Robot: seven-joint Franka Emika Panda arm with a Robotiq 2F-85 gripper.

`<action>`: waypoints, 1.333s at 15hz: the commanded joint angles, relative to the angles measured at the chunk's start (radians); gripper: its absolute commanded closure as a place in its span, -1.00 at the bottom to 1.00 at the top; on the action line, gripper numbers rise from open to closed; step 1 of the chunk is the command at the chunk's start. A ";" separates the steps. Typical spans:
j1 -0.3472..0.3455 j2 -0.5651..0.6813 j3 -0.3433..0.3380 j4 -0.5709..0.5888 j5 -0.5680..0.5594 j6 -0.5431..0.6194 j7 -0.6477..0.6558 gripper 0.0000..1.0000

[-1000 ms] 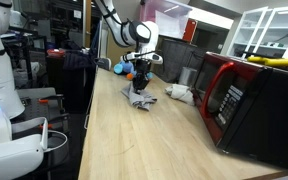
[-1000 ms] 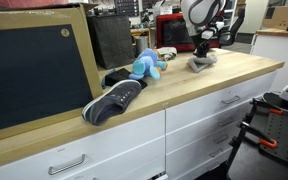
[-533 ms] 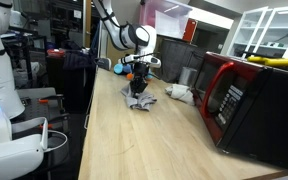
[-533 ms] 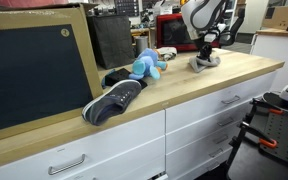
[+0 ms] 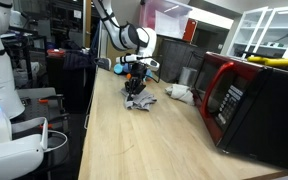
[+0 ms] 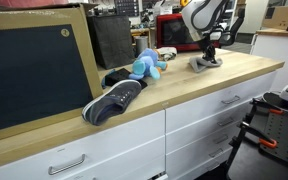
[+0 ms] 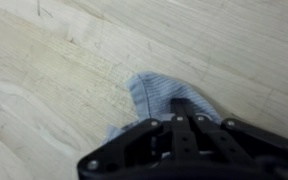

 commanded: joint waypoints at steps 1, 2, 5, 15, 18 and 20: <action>-0.009 -0.022 0.009 -0.007 -0.004 -0.064 -0.125 1.00; -0.010 -0.020 0.010 -0.005 -0.006 -0.076 -0.152 1.00; -0.010 -0.027 0.004 -0.014 -0.011 -0.054 -0.137 1.00; -0.053 -0.124 -0.039 -0.144 -0.056 0.268 -0.142 -0.56; -0.096 -0.159 -0.039 -0.149 -0.005 0.252 -0.298 -0.98; -0.123 -0.179 -0.040 -0.140 0.033 0.224 -0.404 -1.00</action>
